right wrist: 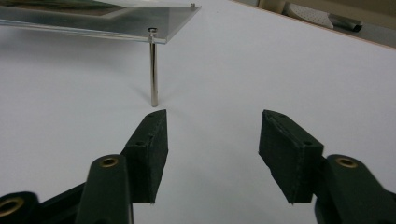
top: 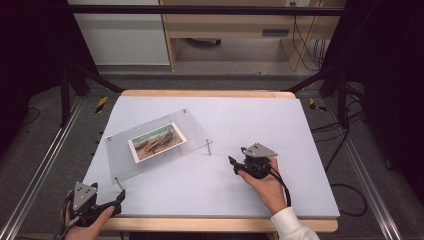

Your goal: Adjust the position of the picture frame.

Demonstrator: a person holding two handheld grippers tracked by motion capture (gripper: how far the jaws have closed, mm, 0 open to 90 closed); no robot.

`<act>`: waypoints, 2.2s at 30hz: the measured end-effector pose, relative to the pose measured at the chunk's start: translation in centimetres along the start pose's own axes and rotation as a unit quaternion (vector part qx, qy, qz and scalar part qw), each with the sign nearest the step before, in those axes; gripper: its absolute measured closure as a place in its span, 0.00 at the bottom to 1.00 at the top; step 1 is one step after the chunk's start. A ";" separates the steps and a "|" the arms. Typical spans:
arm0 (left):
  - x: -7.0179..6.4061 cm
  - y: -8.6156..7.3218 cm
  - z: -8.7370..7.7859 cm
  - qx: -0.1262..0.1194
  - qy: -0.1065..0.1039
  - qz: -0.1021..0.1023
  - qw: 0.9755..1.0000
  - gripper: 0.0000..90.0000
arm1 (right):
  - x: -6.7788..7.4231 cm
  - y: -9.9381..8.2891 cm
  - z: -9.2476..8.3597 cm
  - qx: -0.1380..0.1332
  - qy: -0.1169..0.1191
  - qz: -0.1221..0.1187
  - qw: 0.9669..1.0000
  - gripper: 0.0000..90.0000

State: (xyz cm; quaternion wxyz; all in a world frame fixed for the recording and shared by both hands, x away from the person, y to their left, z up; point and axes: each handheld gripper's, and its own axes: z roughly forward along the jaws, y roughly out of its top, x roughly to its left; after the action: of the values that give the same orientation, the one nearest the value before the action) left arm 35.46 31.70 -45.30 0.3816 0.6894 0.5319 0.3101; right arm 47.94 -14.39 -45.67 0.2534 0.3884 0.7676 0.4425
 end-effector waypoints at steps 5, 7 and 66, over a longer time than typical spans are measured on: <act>0.1 -0.1 0.1 0.004 -0.001 -0.006 1.000 0.07 | 0.2 0.1 0.0 0.004 0.004 -0.005 1.000 0.54; 0.0 -0.1 0.3 0.009 -0.002 -0.005 1.000 0.08 | 0.2 0.2 -0.1 0.007 0.003 -0.003 1.000 0.56; -0.5 -0.4 1.1 0.017 -0.006 -0.019 1.000 0.18 | 3.5 3.5 10.3 0.024 0.052 0.049 0.997 0.86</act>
State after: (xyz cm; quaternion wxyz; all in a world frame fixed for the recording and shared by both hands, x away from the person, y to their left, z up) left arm 36.06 31.10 -46.18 0.3790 0.6874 0.5480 0.2890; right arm 54.79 -5.48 -47.73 0.1819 0.4083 0.7702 0.4551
